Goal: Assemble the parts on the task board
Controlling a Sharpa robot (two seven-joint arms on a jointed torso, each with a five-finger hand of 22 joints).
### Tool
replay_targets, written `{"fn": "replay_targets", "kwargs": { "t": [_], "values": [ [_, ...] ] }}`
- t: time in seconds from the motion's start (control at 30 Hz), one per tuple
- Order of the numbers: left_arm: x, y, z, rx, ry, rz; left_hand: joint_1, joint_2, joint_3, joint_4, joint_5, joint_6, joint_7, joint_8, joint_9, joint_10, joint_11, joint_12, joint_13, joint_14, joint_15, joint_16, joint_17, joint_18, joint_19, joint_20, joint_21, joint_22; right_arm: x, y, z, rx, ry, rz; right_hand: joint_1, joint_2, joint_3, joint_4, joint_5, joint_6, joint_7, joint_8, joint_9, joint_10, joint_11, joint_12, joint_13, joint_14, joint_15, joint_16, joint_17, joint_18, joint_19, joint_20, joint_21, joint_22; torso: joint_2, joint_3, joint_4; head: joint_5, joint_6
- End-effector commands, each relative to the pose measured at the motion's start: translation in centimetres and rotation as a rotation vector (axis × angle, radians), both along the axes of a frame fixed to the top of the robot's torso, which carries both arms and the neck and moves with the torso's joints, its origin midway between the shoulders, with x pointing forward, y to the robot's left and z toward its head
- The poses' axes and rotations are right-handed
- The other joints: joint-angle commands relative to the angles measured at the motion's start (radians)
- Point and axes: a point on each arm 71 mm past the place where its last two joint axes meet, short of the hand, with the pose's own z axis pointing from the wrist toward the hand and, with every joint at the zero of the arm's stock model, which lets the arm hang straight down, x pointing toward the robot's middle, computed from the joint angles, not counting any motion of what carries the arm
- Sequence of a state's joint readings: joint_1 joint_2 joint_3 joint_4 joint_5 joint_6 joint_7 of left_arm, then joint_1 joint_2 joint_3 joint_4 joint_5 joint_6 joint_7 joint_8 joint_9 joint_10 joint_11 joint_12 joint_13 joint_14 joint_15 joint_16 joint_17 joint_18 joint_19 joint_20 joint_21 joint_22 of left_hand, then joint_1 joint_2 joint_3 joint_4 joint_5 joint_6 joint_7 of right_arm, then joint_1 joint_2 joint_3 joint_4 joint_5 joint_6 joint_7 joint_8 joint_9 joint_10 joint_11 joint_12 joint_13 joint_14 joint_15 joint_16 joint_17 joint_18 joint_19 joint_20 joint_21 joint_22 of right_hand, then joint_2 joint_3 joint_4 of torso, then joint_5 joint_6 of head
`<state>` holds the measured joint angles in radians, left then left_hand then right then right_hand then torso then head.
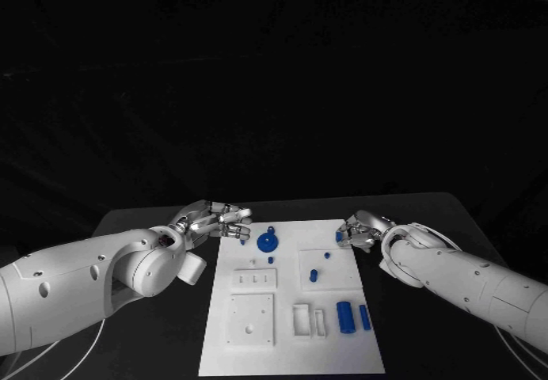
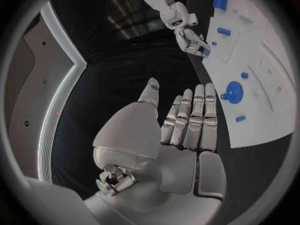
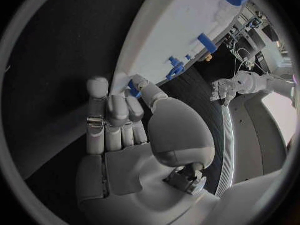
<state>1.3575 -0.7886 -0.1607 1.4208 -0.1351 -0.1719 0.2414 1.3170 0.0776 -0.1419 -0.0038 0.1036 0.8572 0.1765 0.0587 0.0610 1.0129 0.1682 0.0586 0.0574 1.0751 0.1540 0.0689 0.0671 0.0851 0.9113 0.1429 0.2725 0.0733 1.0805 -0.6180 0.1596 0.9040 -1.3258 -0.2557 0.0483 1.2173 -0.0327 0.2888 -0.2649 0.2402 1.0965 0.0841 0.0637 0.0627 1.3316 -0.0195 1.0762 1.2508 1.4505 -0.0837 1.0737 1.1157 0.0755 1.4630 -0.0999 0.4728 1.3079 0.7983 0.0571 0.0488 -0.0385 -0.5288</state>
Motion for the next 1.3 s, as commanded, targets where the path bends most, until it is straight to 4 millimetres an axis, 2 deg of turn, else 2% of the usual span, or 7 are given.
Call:
{"fn": "replay_targets", "kwargs": {
  "t": [0.03, 0.43, 0.8, 0.93, 1.1, 1.2, 1.3],
  "values": [
    [-0.1, -0.3, 0.1, -0.005, -0.004, -0.019, 0.005, 0.002, 0.001, -0.004, 0.0, -0.004, 0.0, 0.001, -0.001, -0.008, 0.0, 0.004, 0.001, -0.006, 0.0, -0.006, 0.0, 0.001, -0.004, -0.001, -0.003, 0.001, 0.0, 0.1, -0.2, -0.003, 0.007, 0.002, -0.003, 0.009, 0.001, 0.004, -0.003, 0.006, -0.001, -0.001, 0.001, 0.004, 0.002, 0.002, 0.001, 0.006, 0.004, 0.003, 0.001, 0.002, 0.047, -0.002, 0.005, 0.002, 0.0, 0.0008, -0.0001, 0.0, 0.0],
    [0.0, -0.3, 0.1, -0.004, -0.003, -0.02, 0.006, 0.002, 0.001, -0.005, 0.0, -0.002, 0.0, 0.001, -0.001, -0.008, 0.0, 0.005, 0.001, -0.006, 0.0, -0.006, 0.0, 0.001, -0.004, -0.001, -0.004, 0.0, 0.0, 0.3, -0.2, -0.002, 0.005, -0.008, 0.006, 0.031, 0.015, 0.022, -0.086, 0.06, -0.006, 0.0, 0.004, 0.004, 0.003, 0.003, 0.003, 0.006, 0.005, 0.001, 0.001, 0.003, 0.048, 0.0, 0.003, 0.001, 0.001, 0.001, 0.0002, -0.001, 0.001],
    [0.0, -0.3, 0.0, 0.006, -0.002, -0.02, 0.01, 0.006, 0.002, -0.008, 0.0, 0.011, -0.002, 0.002, 0.0, 0.003, -0.004, 0.005, 0.002, 0.019, -0.007, -0.003, 0.002, 0.0, 0.007, -0.008, 0.002, 0.002, -0.1, 0.4, 0.1, 0.004, -0.015, -0.015, 0.005, 0.029, 0.024, 0.032, -0.093, 0.07, -0.009, -0.001, 0.004, 0.005, 0.001, 0.003, 0.003, 0.007, 0.003, 0.002, 0.002, 0.002, 0.048, -0.002, 0.002, 0.001, -0.001, 0.0006, -0.0009, 0.0, 0.0],
    [0.0, -0.2, 0.0, 0.024, -0.001, -0.019, 0.011, 0.009, 0.0, -0.011, 0.0, 0.032, -0.006, 0.003, 0.001, 0.025, -0.014, 0.005, 0.002, 0.096, -0.033, 0.024, 0.009, -0.004, 0.055, -0.033, 0.034, 0.012, -0.2, 0.6, 0.6, 0.007, -0.022, -0.015, 0.005, 0.027, 0.021, 0.037, -0.103, 0.074, -0.011, -0.001, 0.004, 0.005, 0.0, 0.003, 0.003, 0.006, 0.002, 0.002, 0.002, 0.002, 0.048, -0.003, 0.002, 0.0, -0.002, 0.0013, -0.0031, 0.0, 0.002],
    [0.2, -0.1, -0.1, 0.05, 0.005, -0.021, 0.016, 0.016, -0.002, -0.018, 0.001, 0.064, -0.015, 0.003, 0.002, 0.075, -0.039, 0.003, 0.002, 0.221, -0.084, 0.122, 0.051, -0.013, 0.142, -0.087, 0.12, 0.051, -0.2, 0.7, 1.4, 0.008, -0.037, -0.017, 0.008, 0.027, 0.021, 0.04, -0.108, 0.075, -0.011, -0.001, 0.004, 0.005, 0.0, 0.003, 0.003, 0.007, 0.002, 0.003, 0.003, 0.002, 0.048, -0.003, 0.002, 0.0, -0.004, 0.0012, -0.0041, 0.001, 0.007],
    [0.4, -0.1, -0.3, 0.072, 0.013, -0.024, 0.018, 0.019, -0.006, -0.024, 0.004, 0.069, -0.019, 0.002, 0.001, 0.099, -0.052, 0.004, 0.003, 0.254, -0.111, 0.219, 0.113, -0.024, 0.164, -0.122, 0.213, 0.104, -0.2, 0.8, 1.7, 0.008, -0.042, -0.015, 0.009, 0.027, 0.022, 0.041, -0.109, 0.076, -0.012, -0.001, 0.004, 0.005, 0.0, 0.003, 0.003, 0.007, 0.001, 0.002, 0.003, 0.002, 0.048, -0.004, 0.002, 0.0, -0.008, -0.0001, -0.0062, 0.002, 0.008],
    [0.6, -0.1, -0.5, 0.104, 0.028, -0.028, 0.016, 0.026, -0.008, -0.024, 0.005, 0.113, -0.028, 0.006, 0.003, 0.12, -0.065, 0.002, 0.002, 0.3, -0.133, 0.319, 0.171, -0.017, 0.182, -0.143, 0.298, 0.153, -0.3, 1.2, 2.1, 0.006, -0.044, -0.007, 0.009, 0.024, 0.022, 0.043, -0.11, 0.075, -0.011, -0.001, 0.004, 0.005, 0.0, 0.001, 0.002, 0.006, 0.001, 0.001, 0.002, 0.002, 0.048, -0.004, 0.003, 0.0, -0.016, -0.0016, -0.0096, 0.005, 0.007]
  ]
}}
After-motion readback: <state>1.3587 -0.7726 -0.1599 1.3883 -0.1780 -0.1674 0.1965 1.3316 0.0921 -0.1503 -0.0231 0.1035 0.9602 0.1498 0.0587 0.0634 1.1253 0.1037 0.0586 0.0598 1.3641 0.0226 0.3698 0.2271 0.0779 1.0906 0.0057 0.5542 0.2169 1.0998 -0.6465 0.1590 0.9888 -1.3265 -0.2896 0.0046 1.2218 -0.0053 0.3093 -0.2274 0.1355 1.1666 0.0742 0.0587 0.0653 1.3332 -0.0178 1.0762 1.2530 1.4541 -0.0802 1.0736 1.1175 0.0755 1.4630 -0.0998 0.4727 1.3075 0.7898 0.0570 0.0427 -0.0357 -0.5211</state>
